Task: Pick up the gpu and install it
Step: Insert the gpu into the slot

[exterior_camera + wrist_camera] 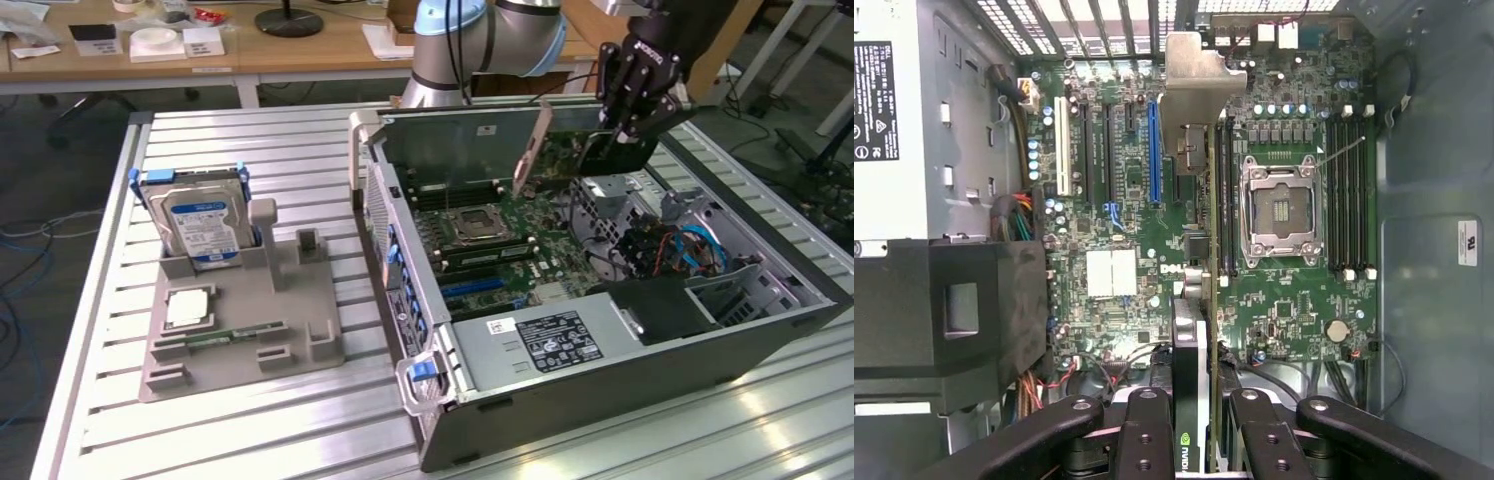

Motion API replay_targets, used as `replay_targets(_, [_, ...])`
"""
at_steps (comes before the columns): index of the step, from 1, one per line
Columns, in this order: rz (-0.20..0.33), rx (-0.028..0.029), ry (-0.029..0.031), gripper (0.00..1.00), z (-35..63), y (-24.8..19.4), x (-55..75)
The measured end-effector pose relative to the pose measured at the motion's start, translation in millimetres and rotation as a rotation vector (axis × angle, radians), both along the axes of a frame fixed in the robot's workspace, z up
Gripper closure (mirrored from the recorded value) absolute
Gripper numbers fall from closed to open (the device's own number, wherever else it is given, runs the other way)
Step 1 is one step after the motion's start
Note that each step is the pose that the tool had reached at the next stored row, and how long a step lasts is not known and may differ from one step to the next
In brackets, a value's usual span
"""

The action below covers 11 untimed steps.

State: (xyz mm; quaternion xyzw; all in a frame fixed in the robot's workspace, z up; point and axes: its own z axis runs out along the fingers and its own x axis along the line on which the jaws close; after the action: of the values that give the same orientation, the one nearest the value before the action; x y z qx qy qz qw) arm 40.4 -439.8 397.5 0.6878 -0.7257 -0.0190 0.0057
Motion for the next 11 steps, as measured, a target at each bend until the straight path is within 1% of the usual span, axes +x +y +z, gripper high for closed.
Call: replay_targets(11, [0.000, -0.0003, 0.0001, 0.73, -4.1, 0.0, 0.0])
